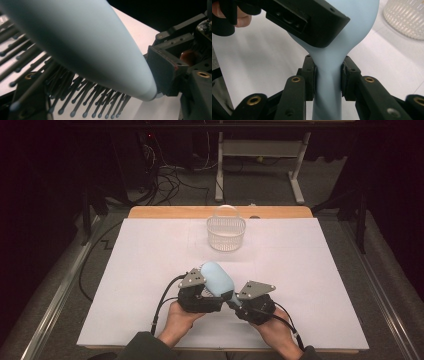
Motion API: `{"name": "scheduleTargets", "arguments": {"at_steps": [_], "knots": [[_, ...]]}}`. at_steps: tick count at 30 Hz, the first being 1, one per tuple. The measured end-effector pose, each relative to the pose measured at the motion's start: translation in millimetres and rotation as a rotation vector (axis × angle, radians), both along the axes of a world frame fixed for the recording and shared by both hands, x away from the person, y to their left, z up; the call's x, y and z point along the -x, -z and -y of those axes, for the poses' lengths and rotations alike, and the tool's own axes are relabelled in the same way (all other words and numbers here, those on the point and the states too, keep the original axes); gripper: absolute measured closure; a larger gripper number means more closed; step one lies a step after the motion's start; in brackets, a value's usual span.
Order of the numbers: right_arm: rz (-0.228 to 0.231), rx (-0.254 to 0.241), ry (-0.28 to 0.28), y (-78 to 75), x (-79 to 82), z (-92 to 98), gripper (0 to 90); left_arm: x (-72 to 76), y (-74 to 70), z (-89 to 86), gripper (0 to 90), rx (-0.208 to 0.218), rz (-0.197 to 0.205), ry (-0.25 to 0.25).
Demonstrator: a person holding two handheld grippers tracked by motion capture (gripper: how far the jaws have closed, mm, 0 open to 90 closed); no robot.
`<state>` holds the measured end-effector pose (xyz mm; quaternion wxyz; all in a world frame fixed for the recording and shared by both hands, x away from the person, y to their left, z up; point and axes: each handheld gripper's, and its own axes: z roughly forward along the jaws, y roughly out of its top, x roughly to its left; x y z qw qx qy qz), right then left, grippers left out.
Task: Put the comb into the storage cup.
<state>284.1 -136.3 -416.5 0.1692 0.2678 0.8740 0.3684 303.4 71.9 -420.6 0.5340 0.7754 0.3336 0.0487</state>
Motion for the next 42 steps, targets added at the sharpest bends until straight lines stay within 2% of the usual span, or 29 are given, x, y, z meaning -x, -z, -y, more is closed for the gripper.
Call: {"name": "scheduleTargets", "arguments": {"at_steps": [7, 11, 14, 25, 31, 34, 42], "knots": [[0.015, 0.014, -0.005, -0.4, -0.7, -3.3, 70.1, 0.7, -1.8, -2.8, 27.5, 0.000, -0.009, -0.001], [0.063, 0.027, 0.001, -3.3, 3.1, -4.1, 70.2, 4.7, -4.4, -2.4, 30.1, 0.023, 0.009, -0.012], [0.077, 0.030, 0.000, -4.7, 3.6, -3.7, 70.1, 5.4, -5.5, -2.2, 32.7, 0.037, -0.009, -0.015], [0.052, 0.042, -0.006, -1.2, 1.5, -4.3, 70.1, 8.9, -6.4, -0.5, 39.6, 0.023, -0.028, -0.015], [0.059, 0.032, -0.007, -3.0, 2.4, -3.6, 70.0, 10.4, -8.7, -0.2, 43.4, 0.043, -0.032, -0.007], [0.063, 0.026, -0.012, -3.9, 2.6, -3.5, 70.0, 10.4, -10.4, -1.4, 44.0, 0.039, -0.032, -0.003], [0.038, 0.010, -0.015, -4.1, 0.3, -5.0, 69.9, 9.4, -11.9, -4.1, 46.3, 0.042, -0.052, 0.000]]}}
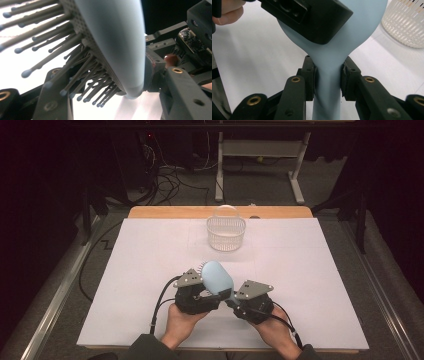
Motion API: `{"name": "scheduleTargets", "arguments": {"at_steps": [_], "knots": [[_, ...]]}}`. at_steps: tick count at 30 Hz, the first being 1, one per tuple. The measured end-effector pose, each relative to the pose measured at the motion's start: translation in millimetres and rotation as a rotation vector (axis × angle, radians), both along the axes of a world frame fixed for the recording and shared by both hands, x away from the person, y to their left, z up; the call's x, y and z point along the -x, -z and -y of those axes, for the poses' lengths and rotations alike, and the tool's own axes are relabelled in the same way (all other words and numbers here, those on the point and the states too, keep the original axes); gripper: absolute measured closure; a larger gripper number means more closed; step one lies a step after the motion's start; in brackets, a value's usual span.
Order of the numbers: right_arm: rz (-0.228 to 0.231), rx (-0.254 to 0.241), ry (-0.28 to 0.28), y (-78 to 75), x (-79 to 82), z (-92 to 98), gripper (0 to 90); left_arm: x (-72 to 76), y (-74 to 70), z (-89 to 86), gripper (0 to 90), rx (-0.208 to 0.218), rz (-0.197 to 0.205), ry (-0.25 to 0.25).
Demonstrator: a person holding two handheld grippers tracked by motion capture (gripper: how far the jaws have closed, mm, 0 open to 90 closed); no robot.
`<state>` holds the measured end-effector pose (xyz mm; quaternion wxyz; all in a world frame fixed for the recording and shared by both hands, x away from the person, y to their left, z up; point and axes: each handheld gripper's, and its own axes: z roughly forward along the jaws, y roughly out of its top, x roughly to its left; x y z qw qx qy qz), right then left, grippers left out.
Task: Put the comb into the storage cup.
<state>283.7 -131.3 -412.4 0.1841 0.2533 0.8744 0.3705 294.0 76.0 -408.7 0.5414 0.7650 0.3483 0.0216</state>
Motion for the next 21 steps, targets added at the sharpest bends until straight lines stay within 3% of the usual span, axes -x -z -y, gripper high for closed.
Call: {"name": "scheduleTargets", "arguments": {"at_steps": [12, 21], "knots": [[-0.022, -0.030, -0.022, -1.6, -1.1, -2.7, 69.9, 2.7, -6.9, -3.8, 49.4, -0.010, 0.004, 0.015], [-0.066, -0.092, -0.046, -3.5, -2.5, 0.5, 69.6, 4.4, -13.8, -5.5, 50.7, -0.001, 0.004, 0.028]]}}
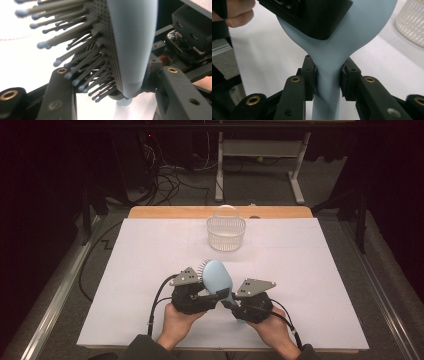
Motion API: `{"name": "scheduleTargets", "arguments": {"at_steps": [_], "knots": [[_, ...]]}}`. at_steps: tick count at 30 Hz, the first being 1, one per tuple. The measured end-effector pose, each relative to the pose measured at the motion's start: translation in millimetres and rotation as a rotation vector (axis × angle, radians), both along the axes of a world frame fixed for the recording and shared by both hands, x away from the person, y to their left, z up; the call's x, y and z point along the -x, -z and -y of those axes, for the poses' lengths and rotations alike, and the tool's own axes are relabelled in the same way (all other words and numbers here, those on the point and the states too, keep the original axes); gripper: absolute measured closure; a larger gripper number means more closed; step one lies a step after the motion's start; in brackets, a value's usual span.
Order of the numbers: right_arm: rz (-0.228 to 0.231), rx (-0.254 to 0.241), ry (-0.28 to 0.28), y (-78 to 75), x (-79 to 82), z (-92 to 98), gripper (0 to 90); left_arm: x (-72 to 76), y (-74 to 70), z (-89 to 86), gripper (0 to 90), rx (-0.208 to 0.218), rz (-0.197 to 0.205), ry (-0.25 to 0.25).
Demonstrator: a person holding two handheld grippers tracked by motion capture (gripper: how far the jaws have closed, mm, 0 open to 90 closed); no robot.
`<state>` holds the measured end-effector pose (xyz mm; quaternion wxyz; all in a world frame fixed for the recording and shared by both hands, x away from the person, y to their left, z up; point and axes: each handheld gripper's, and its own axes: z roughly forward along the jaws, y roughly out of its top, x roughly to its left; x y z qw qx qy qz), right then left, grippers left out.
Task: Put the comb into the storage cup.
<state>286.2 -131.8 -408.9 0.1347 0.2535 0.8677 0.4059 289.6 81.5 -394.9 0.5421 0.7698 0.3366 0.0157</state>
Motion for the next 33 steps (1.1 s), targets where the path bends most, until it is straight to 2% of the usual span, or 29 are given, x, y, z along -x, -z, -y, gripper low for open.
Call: {"name": "scheduleTargets", "arguments": {"at_steps": [7, 13, 19, 25, 33], "knots": [[-0.053, -0.048, -0.021, -0.2, -3.1, 2.3, 69.1, 0.6, -1.3, -1.0, 51.1, 0.012, 0.000, 0.002], [-0.071, -0.057, -0.030, 0.9, -4.7, 3.1, 68.6, 2.4, -2.0, -2.2, 51.7, 0.011, 0.010, 0.002], [-0.067, -0.062, -0.031, -0.3, -4.2, 3.6, 66.5, 2.6, -4.7, -6.4, 52.2, 0.031, 0.015, -0.005], [-0.057, -0.056, -0.033, 0.8, -5.0, 3.7, 59.8, 1.6, -6.8, -11.2, 52.2, 0.046, 0.012, -0.019], [-0.045, -0.081, -0.033, -1.3, -5.5, 7.1, 51.5, 1.1, -9.2, -15.8, 52.2, 0.042, 0.023, -0.036]]}}
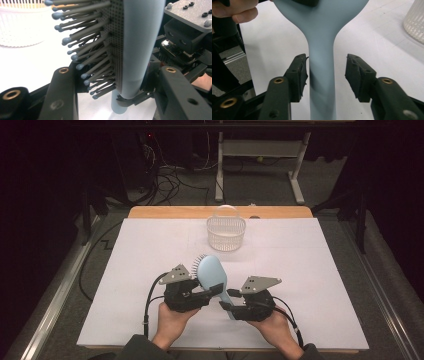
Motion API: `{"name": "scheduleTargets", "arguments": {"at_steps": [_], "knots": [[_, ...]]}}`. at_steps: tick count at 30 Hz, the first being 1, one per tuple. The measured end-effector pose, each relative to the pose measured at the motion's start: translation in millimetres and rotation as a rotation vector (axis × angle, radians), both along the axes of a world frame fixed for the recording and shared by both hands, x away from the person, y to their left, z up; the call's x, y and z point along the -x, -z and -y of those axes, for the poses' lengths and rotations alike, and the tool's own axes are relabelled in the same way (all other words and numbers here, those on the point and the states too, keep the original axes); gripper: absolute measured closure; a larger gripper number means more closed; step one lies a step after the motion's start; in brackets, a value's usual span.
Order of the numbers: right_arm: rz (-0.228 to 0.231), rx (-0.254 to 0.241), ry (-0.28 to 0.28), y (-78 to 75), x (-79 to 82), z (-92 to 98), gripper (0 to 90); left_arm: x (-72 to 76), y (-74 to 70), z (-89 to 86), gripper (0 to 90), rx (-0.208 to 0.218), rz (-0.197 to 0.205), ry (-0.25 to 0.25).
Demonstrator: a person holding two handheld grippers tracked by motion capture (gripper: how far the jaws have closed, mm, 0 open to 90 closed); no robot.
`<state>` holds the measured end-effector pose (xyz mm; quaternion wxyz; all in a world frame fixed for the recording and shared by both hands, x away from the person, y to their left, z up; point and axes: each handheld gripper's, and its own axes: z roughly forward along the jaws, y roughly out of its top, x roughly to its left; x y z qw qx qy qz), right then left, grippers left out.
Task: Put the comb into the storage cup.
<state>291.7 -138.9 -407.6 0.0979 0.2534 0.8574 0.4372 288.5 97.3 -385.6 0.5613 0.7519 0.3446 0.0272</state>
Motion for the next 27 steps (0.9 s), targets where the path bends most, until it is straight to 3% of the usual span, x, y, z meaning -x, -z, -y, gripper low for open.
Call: {"name": "scheduleTargets", "arguments": {"at_steps": [5, 27], "knots": [[0.010, -0.009, -0.018, 0.1, 0.3, 1.0, 46.7, -0.4, -0.7, -2.1, 52.2, -0.003, 0.006, -0.010], [0.056, -0.099, 0.013, -4.2, 1.4, 18.7, 33.4, -3.9, -0.8, -11.8, 52.2, -0.007, 0.012, -0.035]]}}
